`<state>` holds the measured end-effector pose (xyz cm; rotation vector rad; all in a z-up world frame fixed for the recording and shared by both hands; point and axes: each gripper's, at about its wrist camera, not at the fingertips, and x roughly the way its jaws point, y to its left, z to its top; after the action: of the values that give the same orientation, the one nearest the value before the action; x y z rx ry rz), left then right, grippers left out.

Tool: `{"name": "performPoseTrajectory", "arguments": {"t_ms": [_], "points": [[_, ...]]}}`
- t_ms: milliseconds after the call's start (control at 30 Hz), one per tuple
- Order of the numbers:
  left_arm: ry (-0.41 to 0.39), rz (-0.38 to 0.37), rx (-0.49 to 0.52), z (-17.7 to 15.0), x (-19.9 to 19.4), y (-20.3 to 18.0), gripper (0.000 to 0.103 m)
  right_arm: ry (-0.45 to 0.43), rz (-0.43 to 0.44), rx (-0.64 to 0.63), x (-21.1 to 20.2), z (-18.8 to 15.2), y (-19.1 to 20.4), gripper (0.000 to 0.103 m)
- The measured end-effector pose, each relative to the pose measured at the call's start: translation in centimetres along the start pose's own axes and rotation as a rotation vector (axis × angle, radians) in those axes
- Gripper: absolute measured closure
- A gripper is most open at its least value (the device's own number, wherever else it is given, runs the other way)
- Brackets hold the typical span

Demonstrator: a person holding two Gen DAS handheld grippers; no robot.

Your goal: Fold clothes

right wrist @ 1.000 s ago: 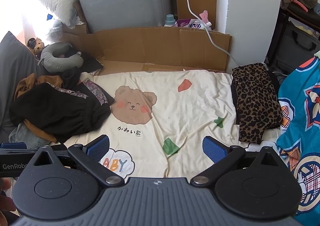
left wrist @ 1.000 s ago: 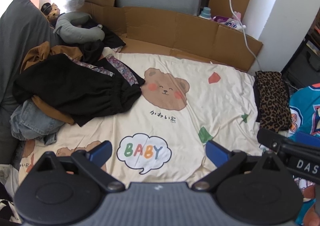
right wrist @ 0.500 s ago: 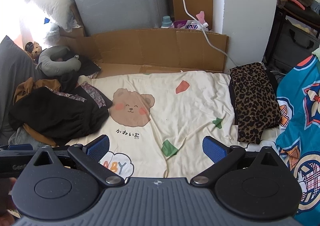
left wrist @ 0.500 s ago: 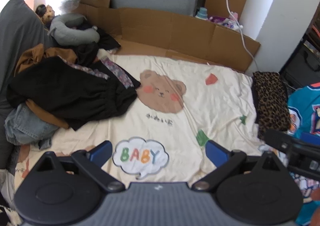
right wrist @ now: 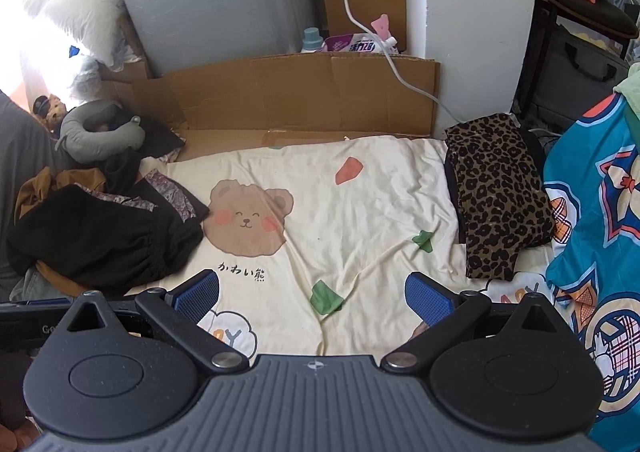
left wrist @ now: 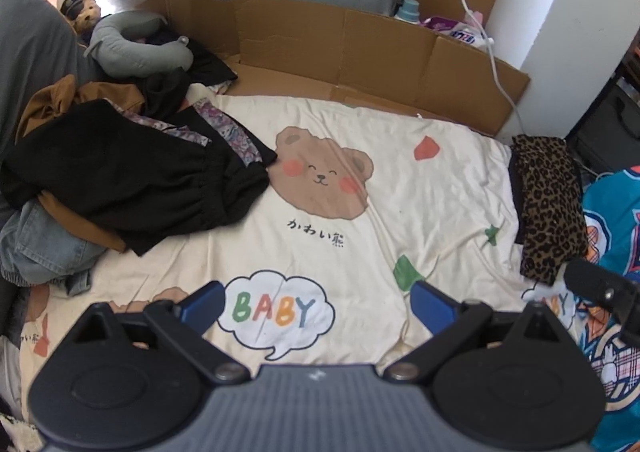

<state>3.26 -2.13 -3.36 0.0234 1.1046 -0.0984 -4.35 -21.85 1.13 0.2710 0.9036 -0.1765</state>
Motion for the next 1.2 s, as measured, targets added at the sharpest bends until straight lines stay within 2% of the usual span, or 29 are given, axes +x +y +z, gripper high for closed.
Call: {"name": "performPoseTrajectory", "arguments": {"t_ms": [200,533,767,867,967,1100,1200], "points": [[-0.020,-0.004,-0.020,0.8,0.2,0.5,0.009,-0.020,-0.007,-0.011,0.2,0.3,0.0,0.001],[-0.055,0.043,-0.024,3.3,0.8,1.8,0.010,-0.050,0.057,0.029,0.4,1.7,0.2,0.001],[-0.002,-0.012,-0.050,4.7,1.4,4.0,0.011,-0.044,0.088,0.045,0.8,2.5,0.0,0.002],[-0.004,-0.021,-0.061,5.5,1.2,5.3,0.012,-0.041,0.102,0.067,0.8,2.8,-0.3,0.002],[-0.025,-0.018,-0.027,6.4,1.0,6.1,0.013,-0.044,0.104,0.071,0.7,2.9,-0.4,0.002],[-0.029,-0.006,0.080,7.6,1.4,6.6,0.013,-0.048,0.104,0.066,0.6,2.9,-0.2,0.002],[0.040,0.030,0.151,8.3,2.6,6.8,0.013,-0.050,0.104,0.062,0.5,2.9,-0.1,0.002]]}}
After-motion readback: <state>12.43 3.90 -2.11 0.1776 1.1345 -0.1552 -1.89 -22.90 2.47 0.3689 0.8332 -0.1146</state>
